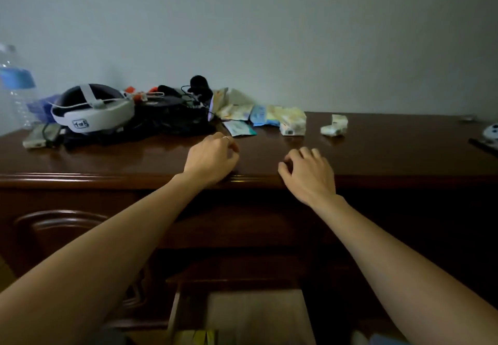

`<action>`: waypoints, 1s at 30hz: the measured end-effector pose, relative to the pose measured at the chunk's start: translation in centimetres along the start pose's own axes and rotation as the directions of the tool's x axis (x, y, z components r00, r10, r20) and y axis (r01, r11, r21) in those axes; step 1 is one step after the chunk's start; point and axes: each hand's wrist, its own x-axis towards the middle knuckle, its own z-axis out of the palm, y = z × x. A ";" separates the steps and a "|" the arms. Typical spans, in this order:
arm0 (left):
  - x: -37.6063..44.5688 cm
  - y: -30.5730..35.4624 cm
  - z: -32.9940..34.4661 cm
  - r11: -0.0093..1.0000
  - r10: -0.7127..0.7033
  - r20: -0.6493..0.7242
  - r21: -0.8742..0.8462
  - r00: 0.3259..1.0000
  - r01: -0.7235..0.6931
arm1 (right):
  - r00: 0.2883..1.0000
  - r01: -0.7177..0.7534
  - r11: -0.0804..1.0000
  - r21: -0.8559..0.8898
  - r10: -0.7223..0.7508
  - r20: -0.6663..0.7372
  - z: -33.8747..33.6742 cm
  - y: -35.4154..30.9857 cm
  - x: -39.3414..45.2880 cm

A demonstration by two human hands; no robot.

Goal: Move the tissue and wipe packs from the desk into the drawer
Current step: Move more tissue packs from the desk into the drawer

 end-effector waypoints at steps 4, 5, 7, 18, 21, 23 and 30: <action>4.1 -0.9 2.8 0.999 -0.048 0.124 0.024 0.991 0.045 | 0.989 0.036 0.996 -0.086 -0.048 -0.141 0.4 -0.1 1.4; 5.1 -1.1 3.4 0.998 -0.066 0.137 0.016 0.988 0.065 | 0.990 0.025 0.995 -0.095 -0.037 -0.134 0.3 -0.1 2.2; 7.1 -1.6 4.8 0.996 -0.088 0.157 0.025 0.984 0.085 | 0.997 -0.002 0.990 -0.138 -0.008 -0.075 0.3 -0.3 4.3; 15.6 -6.7 9.3 0.986 -0.083 -0.168 0.127 0.982 0.105 | 0.979 0.205 0.962 -0.182 -0.198 0.056 6.6 -4.3 21.5; 18.9 -7.4 10.3 0.984 -0.078 -0.171 0.143 0.982 0.103 | 0.985 -0.029 0.956 -0.293 0.076 0.152 8.0 -3.1 26.0; 21.0 -7.5 11.0 0.977 -0.075 -0.183 0.182 0.980 0.108 | 0.904 -0.256 0.931 -0.262 0.326 0.277 9.1 -1.2 27.2; 24.9 -7.7 12.3 0.936 -0.245 -0.039 0.253 0.969 0.246 | 0.959 -0.172 0.957 -0.233 0.217 0.181 11.2 2.2 26.6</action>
